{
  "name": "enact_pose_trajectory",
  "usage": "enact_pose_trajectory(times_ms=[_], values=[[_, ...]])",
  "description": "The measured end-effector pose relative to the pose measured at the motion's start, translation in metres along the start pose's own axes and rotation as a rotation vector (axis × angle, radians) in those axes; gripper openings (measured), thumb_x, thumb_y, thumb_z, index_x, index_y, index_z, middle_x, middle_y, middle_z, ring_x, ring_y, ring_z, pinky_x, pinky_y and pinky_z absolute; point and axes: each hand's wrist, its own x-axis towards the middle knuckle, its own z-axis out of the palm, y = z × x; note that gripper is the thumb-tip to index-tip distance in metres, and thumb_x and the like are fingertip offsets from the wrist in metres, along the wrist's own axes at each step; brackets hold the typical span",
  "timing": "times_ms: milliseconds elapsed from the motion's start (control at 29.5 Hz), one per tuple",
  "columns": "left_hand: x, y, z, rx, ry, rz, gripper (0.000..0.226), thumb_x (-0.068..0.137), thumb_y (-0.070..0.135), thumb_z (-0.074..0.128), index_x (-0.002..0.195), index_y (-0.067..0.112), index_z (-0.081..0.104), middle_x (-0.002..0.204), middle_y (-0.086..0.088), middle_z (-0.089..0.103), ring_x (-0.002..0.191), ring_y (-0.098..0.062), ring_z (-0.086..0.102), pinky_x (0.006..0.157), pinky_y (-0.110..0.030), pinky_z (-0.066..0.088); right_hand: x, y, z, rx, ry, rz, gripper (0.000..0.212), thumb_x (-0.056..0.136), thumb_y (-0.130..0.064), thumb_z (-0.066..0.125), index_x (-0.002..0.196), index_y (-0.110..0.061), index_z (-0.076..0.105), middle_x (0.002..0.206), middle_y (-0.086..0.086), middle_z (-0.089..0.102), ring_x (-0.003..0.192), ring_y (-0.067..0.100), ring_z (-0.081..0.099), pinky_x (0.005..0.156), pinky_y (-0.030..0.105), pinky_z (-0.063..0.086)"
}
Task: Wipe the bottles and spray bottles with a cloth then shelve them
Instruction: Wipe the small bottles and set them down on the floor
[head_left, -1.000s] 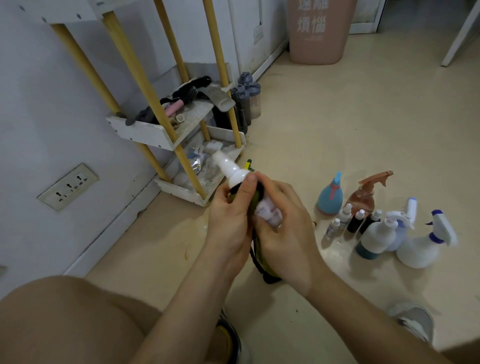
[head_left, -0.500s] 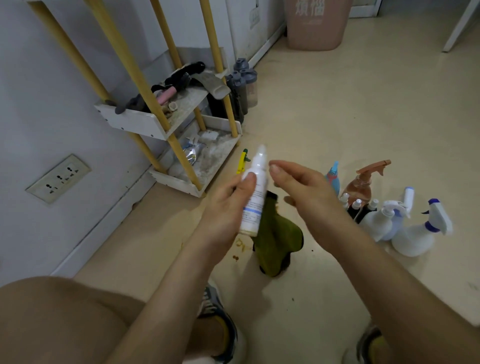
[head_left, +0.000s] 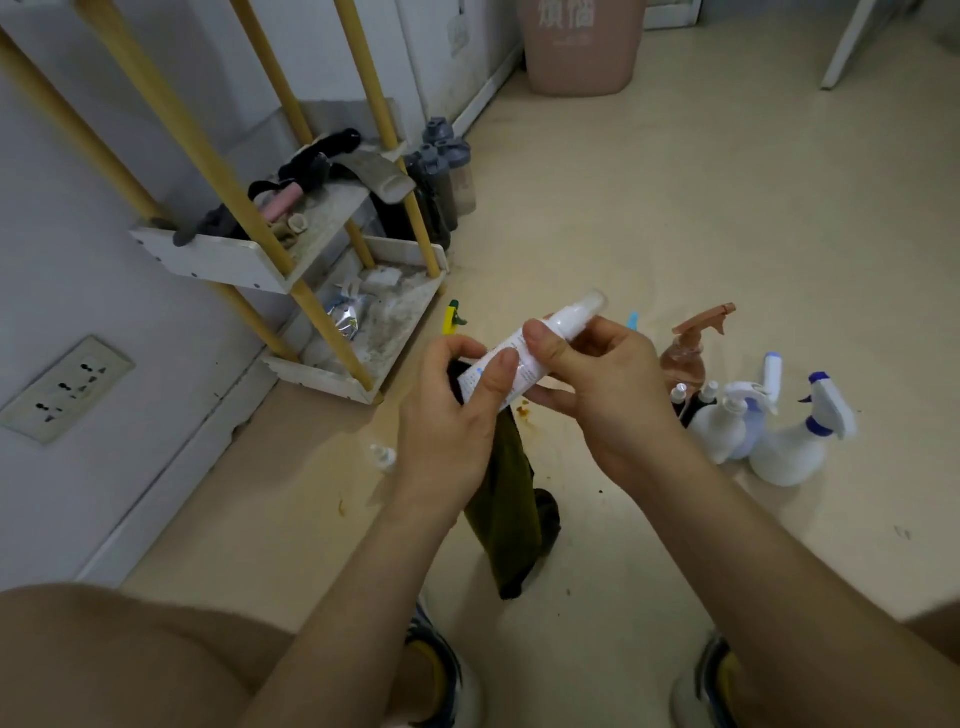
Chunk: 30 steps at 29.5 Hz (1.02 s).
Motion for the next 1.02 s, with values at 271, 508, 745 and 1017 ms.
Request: enact_pose_trajectory(times_ms=[271,508,745,1017], values=[[0.01,-0.011,0.026,0.558,0.097,0.919,0.021,0.097,0.019,0.056,0.097,0.004,0.07,0.091,-0.012,0.067,0.076,-0.027,0.061,0.064,-0.04,0.049,-0.001,0.01,-0.012,0.243,0.174,0.307,0.024,0.088,-0.028,0.071,0.092,-0.007,0.062,0.074,0.007,0.071,0.062,0.013,0.072,0.053,0.029,0.055],[0.009,0.013,0.063,0.107,-0.028,0.161,0.035,0.1,0.032,0.046,0.071,0.02,0.061,0.057,0.011,0.056,0.058,-0.002,0.053,0.05,-0.013,0.037,0.008,-0.01,-0.053,0.004,0.124,-0.016,0.029,0.082,-0.019,0.077,0.099,-0.005,0.059,0.101,0.015,0.07,0.09,0.027,0.073,0.069,0.04,0.061],[0.008,0.008,0.086,-0.556,-0.549,-0.669,0.043,0.087,0.06,0.053,0.091,0.023,0.075,0.081,-0.002,0.073,0.071,-0.013,0.068,0.078,-0.033,0.051,0.021,-0.015,-0.108,-0.16,-0.206,-0.129,0.024,0.077,-0.003,0.075,0.09,-0.015,0.059,0.093,0.008,0.069,0.086,0.022,0.07,0.064,0.024,0.055],[-0.003,-0.015,0.123,-0.191,-0.375,-0.287,0.015,0.087,0.019,0.072,0.098,0.027,0.068,0.094,0.012,0.069,0.083,-0.005,0.064,0.062,-0.014,0.05,0.024,0.036,-0.16,0.108,-0.016,0.383,0.024,0.09,-0.027,0.066,0.108,-0.012,0.065,0.109,0.012,0.071,0.093,0.03,0.072,0.075,0.034,0.06]])
